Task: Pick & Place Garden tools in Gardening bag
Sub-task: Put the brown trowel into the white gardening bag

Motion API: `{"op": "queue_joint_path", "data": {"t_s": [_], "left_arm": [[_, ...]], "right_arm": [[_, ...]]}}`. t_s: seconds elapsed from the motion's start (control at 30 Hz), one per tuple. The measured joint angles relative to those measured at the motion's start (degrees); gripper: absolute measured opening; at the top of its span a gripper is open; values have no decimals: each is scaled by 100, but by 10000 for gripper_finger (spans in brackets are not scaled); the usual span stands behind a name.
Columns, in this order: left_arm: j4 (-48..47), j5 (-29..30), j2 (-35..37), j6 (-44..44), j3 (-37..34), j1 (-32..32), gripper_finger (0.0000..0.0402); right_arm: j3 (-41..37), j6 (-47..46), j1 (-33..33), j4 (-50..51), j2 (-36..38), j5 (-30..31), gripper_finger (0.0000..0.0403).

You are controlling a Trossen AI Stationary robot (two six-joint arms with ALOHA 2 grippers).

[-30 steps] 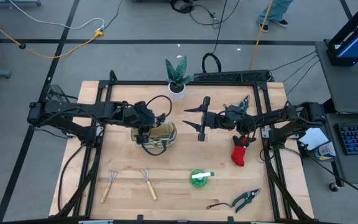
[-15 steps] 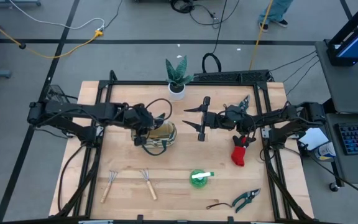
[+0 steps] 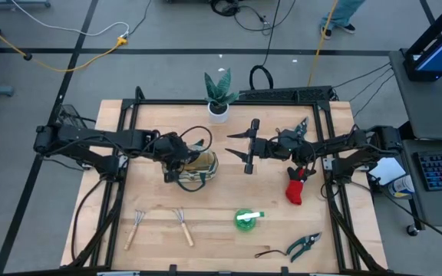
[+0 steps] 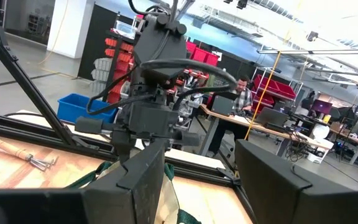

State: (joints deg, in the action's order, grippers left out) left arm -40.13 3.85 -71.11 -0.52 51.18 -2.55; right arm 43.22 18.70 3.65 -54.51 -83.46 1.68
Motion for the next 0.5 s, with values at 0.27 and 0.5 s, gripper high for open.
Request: {"op": "queue_joint_path", "data": {"t_s": [0.27,0.5], "left_arm": [[447,-382,0,42,-389,-6,85],[442,-382,-12,-30,-562,-13,85]], "right_arm": [[0,0,1,-1,0,1,194],[0,0,1,1,-2,1,194]]}}
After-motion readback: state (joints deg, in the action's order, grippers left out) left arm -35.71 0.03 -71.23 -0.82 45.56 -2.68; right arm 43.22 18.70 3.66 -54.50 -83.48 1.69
